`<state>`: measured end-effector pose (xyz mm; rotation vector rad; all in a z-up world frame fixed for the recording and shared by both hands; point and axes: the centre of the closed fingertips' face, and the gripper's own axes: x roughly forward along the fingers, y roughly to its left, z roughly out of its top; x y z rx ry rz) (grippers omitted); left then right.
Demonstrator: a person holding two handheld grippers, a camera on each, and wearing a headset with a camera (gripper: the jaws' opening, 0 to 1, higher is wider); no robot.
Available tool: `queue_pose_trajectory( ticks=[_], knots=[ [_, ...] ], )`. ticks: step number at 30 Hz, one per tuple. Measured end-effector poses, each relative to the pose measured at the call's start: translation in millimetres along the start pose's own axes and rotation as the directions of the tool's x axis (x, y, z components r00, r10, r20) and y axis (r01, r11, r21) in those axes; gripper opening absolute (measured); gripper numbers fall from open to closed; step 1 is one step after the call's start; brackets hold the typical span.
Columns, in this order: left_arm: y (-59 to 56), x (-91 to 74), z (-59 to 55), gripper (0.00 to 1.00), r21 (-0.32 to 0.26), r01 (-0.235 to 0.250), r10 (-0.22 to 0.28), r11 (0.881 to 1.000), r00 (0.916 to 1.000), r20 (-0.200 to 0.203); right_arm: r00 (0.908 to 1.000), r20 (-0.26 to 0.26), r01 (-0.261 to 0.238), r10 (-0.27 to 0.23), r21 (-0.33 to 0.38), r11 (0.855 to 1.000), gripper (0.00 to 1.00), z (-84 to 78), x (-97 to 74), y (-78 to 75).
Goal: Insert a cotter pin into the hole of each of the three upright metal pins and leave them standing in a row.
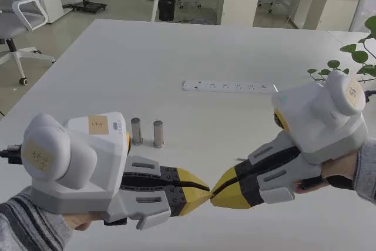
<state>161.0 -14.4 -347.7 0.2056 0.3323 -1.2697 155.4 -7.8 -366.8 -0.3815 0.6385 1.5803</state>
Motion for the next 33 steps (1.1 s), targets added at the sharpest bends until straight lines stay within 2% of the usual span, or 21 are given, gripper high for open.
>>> queue_pose_trajectory(
  ticks=[5, 12, 17, 21, 23, 24, 25, 26, 27, 29, 30, 31, 32, 33],
  knots=[
    [-0.9, 2.6, -2.7, 0.0, 0.019, -0.008, 0.008, 1.0, 0.9998, -0.018, 0.9959, -0.085, 0.02, -0.029, -0.108, 0.994, 0.0, -3.9, 2.6, 3.2],
    [0.3, 5.1, -6.5, 0.01, 0.028, -0.024, 0.024, 0.999, 0.9992, -0.031, 0.9902, -0.132, 0.024, -0.044, -0.151, 0.988, 0.0, -7.3, 2.3, 0.7],
    [9.7, 4.2, -9.0, 0.03, 0.017, -0.077, 0.078, 0.997, 0.9967, -0.023, 0.9847, -0.156, 0.053, -0.077, -0.152, 0.987, 0.0, -11.6, 2.9, -9.0],
    [22.5, 0.1, -14.6, 0.1, -0.016, -0.151, 0.151, 0.988, 0.9884, -0.011, 0.9752, -0.187, 0.09, -0.119, -0.157, 0.984, 0.0, -18.2, 3.6, -18.4],
    [30.7, -2.8, -19.0, 0.12, -0.031, -0.201, 0.201, 0.979, 0.9797, -0.006, 0.9713, -0.196, 0.106, -0.135, -0.153, 0.983, 0.0, -20.2, 4.1, -23.3],
    [35.7, -5.0, -22.0, 0.13, -0.052, -0.234, 0.234, 0.971, 0.9723, -0.004, 0.9704, -0.195, 0.114, -0.142, -0.147, 0.982, 0.0, -20.5, 4.3, -25.6],
    [36.6, -5.6, -23.4, 0.12, -0.052, -0.238, 0.239, 0.97, 0.9711, -0.001, 0.9694, -0.197, 0.12, -0.147, -0.144, 0.982, 0.0, -21.1, 4.6, -27.7],
    [39.7, -7.4, -26.1, 0.13, -0.054, -0.262, 0.263, 0.963, 0.9649, -0.003, 0.9672, -0.202, 0.126, -0.154, -0.143, 0.982, 0.0, -22.5, 5.1, -30.5],
    [40.1, -7.9, -27.2, 0.14, -0.055, -0.267, 0.267, 0.962, 0.9636, -0.001, 0.9649, -0.208, 0.132, -0.16, -0.142, 0.981, 0.0, -23.7, 5.3, -32.6],
    [44.7, -9.9, -31.9, 0.17, -0.066, -0.3, 0.301, 0.952, 0.9537, -0.005, 0.9602, -0.221, 0.145, -0.171, -0.129, 0.981, 0.0, -26.7, 6.1, -37.6],
    [47.1, -11.0, -35.3, 0.18, -0.063, -0.32, 0.319, 0.945, 0.9475, -0.015, 0.9577, -0.226, 0.152, -0.178, -0.127, 0.98, 0.0, -28.0, 6.8, -40.4],
    [51.3, -13.0, -37.4, 0.2, -0.056, -0.35, 0.35, 0.935, 0.9366, -0.02, 0.9552, -0.231, 0.16, -0.185, -0.125, 0.979, 0.0, -28.9, 7.0, -42.6],
    [50.5, -12.3, -38.6, 0.21, -0.052, -0.348, 0.348, 0.936, 0.9374, -0.019, 0.9538, -0.235, 0.161, -0.187, -0.126, 0.979, 0.0, -29.7, 7.4, -43.9],
    [53.8, -13.5, -41.9, 0.21, -0.062, -0.374, 0.373, 0.925, 0.9275, -0.026, 0.9516, -0.239, 0.166, -0.193, -0.127, 0.978, 0.0, -30.5, 8.0, -46.3]
  ],
)
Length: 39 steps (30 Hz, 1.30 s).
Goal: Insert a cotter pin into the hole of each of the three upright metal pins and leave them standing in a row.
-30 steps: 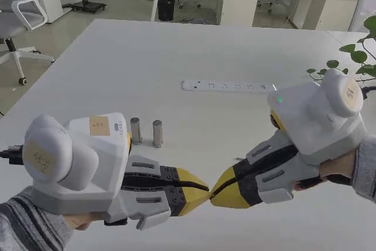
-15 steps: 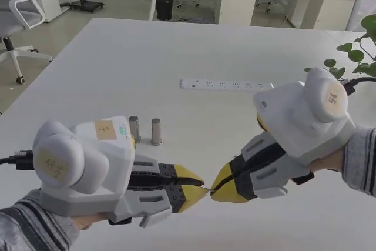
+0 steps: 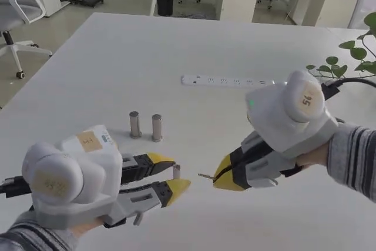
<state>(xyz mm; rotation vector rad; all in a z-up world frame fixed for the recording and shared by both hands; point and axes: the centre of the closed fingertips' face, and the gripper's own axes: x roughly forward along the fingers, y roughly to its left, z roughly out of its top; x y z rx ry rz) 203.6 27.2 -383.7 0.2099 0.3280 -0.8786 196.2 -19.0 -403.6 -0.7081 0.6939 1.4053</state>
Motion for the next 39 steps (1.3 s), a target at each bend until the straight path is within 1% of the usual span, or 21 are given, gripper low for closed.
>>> queue_pose_trajectory(
  ticks=[1, 2, 3, 4, 6, 7, 8, 10, 13, 15, 16, 17, 18, 20, 22, 24, 29, 32, 33, 35, 39],
  knots=[
    [2.1, 0.5, -2.4, 0.21, -0.003, -0.014, 0.014, 1.0, 0.9999, -0.005, 1.0, -0.002, 0.004, -0.004, 0.003, 1.0, 0.0, -0.2, 1.0, -1.6],
    [5.9, 1.6, -6.4, 0.21, -0.009, -0.04, 0.04, 0.999, 0.9991, -0.013, 1.0, -0.007, 0.007, -0.007, 0.007, 1.0, 0.0, -0.9, 2.6, -3.6],
    [8.0, 3.1, -9.3, 0.22, -0.008, -0.052, 0.052, 0.999, 0.9985, -0.019, 0.9998, -0.012, 0.013, -0.013, 0.008, 1.0, 0.0, -1.5, 4.0, -5.3],
    [10.1, 4.4, -12.2, 0.22, -0.021, -0.064, 0.064, 0.998, 0.9977, -0.025, 0.9994, -0.025, 0.023, -0.023, 0.009, 1.0, 0.0, -3.2, 5.8, -8.3],
    [14.5, 8.9, -21.3, 0.22, -0.032, -0.09, 0.088, 0.995, 0.9948, -0.051, 0.9992, -0.033, 0.023, -0.023, 0.014, 1.0, 0.0, -3.9, 8.4, -11.7],
    [17.8, 11.4, -27.3, 0.22, -0.031, -0.109, 0.107, 0.994, 0.9919, -0.069, 0.9991, -0.034, 0.025, -0.024, 0.018, 1.0, 0.0, -3.7, 9.3, -13.4],
    [19.0, 13.0, -31.1, 0.21, -0.031, -0.116, 0.114, 0.993, 0.9902, -0.081, 0.999, -0.037, 0.026, -0.025, 0.022, 0.999, 0.0, -3.8, 10.2, -14.8],
    [21.9, 17.2, -37.0, 0.21, -0.035, -0.133, 0.129, 0.99, 0.9875, -0.09, 0.9983, -0.05, 0.031, -0.03, 0.017, 0.999, 0.0, -4.5, 12.7, -18.3],
    [25.2, 24.6, -45.8, 0.21, -0.065, -0.149, 0.142, 0.987, 0.9845, -0.103, 0.996, -0.078, 0.044, -0.043, 0.01, 0.999, 0.0, -6.5, 17.1, -24.3],
    [26.1, 28.2, -49.1, 0.2, -0.074, -0.155, 0.146, 0.985, 0.9835, -0.107, 0.9958, -0.082, 0.043, -0.042, 0.015, 0.999, 0.0, -6.6, 19.1, -25.8],
    [27.7, 30.6, -51.6, 0.2, -0.076, -0.166, 0.157, 0.983, 0.9812, -0.113, 0.9953, -0.088, 0.043, -0.042, 0.016, 0.999, 0.0, -7.3, 20.8, -26.8],
    [28.7, 32.5, -53.1, 0.2, -0.077, -0.17, 0.161, 0.982, 0.9801, -0.116, 0.9944, -0.096, 0.046, -0.044, 0.014, 0.999, 0.0, -8.2, 22.0, -27.9],
    [29.8, 34.1, -54.6, 0.2, -0.082, -0.176, 0.166, 0.981, 0.979, -0.119, 0.9917, -0.12, 0.048, -0.045, 0.02, 0.999, 0.0, -11.7, 23.4, -29.2],
    [31.1, 37.3, -57.0, 0.19, -0.094, -0.185, 0.173, 0.978, 0.9768, -0.127, 0.9901, -0.133, 0.05, -0.046, 0.025, 0.998, 0.0, -13.3, 26.2, -31.0],
    [31.6, 41.0, -59.7, 0.17, -0.098, -0.188, 0.174, 0.977, 0.9757, -0.133, 0.988, -0.148, 0.053, -0.046, 0.045, 0.998, 0.0, -15.4, 28.9, -33.4],
    [31.2, 45.2, -61.0, 0.17, -0.107, -0.184, 0.169, 0.977, 0.9765, -0.133, 0.986, -0.16, 0.054, -0.046, 0.044, 0.998, 0.0, -16.6, 31.2, -35.1],
    [30.2, 53.9, -65.7, 0.17, -0.102, -0.186, 0.17, 0.977, 0.9741, -0.149, 0.9838, -0.174, 0.057, -0.044, 0.07, 0.996, 0.0, -17.3, 35.9, -40.0],
    [30.3, 56.5, -65.5, 0.15, -0.104, -0.187, 0.17, 0.977, 0.9744, -0.147, 0.9795, -0.197, 0.058, -0.041, 0.081, 0.995, 0.0, -20.7, 38.1, -41.0],
    [30.3, 56.8, -63.7, 0.14, -0.105, -0.188, 0.172, 0.977, 0.9751, -0.139, 0.9794, -0.198, 0.06, -0.041, 0.09, 0.994, 0.0, -20.9, 38.9, -41.8],
    [31.1, 59.0, -65.1, 0.14, -0.102, -0.19, 0.174, 0.977, 0.974, -0.145, 0.9803, -0.195, 0.056, -0.034, 0.112, 0.992, 0.0, -20.9, 40.7, -41.8],
    [31.9, 61.5, -67.3, 0.13, -0.103, -0.185, 0.169, 0.977, 0.9743, -0.149, 0.9789, -0.202, 0.055, -0.031, 0.115, 0.992, 0.0, -21.0, 43.9, -40.8]
  ],
)
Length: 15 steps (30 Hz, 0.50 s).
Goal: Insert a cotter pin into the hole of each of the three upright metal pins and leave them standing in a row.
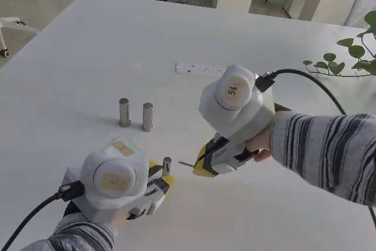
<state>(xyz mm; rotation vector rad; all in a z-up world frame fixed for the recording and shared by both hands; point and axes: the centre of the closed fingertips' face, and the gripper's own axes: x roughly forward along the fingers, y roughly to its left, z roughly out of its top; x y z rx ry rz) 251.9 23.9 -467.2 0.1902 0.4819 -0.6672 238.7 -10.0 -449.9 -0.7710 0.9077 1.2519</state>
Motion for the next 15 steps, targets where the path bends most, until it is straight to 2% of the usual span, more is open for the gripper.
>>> queue_pose_trajectory(
  ticks=[10, 15],
  knots=[
    [-0.2, 1.6, 0.3, 0.07, 0.018, 0.002, -0.002, 1.0, 1.0, -0.002, 0.9999, -0.005, 0.013, -0.013, 0.023, 1.0, 0.0, 2.2, 3.2, -1.4],
    [0.3, 2.1, 0.9, 0.06, 0.019, 0.005, -0.005, 1.0, 1.0, -0.001, 0.9998, -0.016, 0.012, -0.012, 0.009, 1.0, 0.0, 2.0, 3.5, -0.8]
  ],
)
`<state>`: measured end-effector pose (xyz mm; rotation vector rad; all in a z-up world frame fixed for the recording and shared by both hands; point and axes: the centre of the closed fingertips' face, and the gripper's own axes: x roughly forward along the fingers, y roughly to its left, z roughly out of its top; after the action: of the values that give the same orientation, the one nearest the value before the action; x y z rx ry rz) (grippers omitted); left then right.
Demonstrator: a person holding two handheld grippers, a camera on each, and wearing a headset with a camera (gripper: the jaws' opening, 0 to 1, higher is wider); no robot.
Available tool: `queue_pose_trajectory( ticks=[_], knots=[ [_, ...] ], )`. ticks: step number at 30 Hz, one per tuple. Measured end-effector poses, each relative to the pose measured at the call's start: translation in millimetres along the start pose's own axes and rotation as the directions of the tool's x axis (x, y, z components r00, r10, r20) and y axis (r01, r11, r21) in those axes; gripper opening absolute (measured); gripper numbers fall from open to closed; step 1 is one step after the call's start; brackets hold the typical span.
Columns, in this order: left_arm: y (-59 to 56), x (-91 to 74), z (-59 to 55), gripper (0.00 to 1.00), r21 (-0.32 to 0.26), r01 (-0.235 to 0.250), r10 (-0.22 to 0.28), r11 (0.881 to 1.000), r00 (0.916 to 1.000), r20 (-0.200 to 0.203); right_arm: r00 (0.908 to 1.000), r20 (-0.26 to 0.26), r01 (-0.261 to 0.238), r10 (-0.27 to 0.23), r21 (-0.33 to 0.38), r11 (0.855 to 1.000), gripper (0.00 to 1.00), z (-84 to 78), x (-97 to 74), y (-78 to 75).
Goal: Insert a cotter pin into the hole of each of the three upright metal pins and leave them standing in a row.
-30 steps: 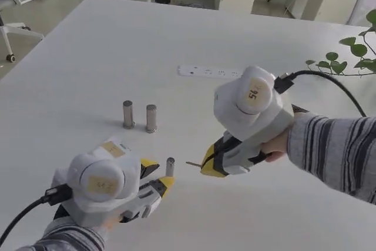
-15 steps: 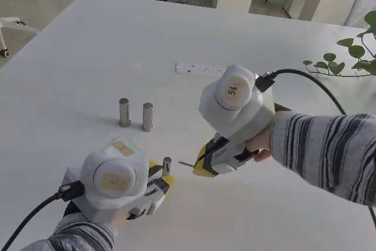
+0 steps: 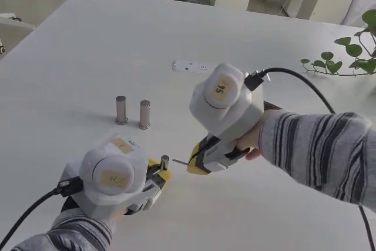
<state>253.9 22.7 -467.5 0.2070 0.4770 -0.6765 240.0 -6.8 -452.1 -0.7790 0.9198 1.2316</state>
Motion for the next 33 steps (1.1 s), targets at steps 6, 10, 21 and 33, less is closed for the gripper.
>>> queue_pose_trajectory(
  ticks=[6, 10, 21, 33],
  knots=[
    [-0.1, 0.7, 0.0, 0.06, -0.003, -0.001, 0.001, 1.0, 1.0, 0.001, 1.0, -0.003, -0.002, 0.002, -0.005, 1.0, 0.0, 2.1, 2.8, 0.5],
    [0.5, 1.0, -0.1, 0.05, -0.017, -0.002, 0.002, 1.0, 1.0, 0.006, 1.0, -0.001, -0.005, 0.005, -0.006, 1.0, 0.0, 4.5, 3.6, 0.6],
    [0.2, 0.4, -0.5, 0.05, -0.021, 0.002, -0.002, 1.0, 1.0, 0.008, 0.9997, -0.022, 0.005, -0.006, -0.056, 0.998, 0.0, 9.8, 6.1, -0.5],
    [0.0, 1.2, -0.7, 0.05, -0.015, -0.003, 0.003, 1.0, 1.0, 0.008, 0.9991, -0.034, 0.019, -0.024, -0.147, 0.989, 0.0, 16.4, 8.0, -2.1]
  ],
)
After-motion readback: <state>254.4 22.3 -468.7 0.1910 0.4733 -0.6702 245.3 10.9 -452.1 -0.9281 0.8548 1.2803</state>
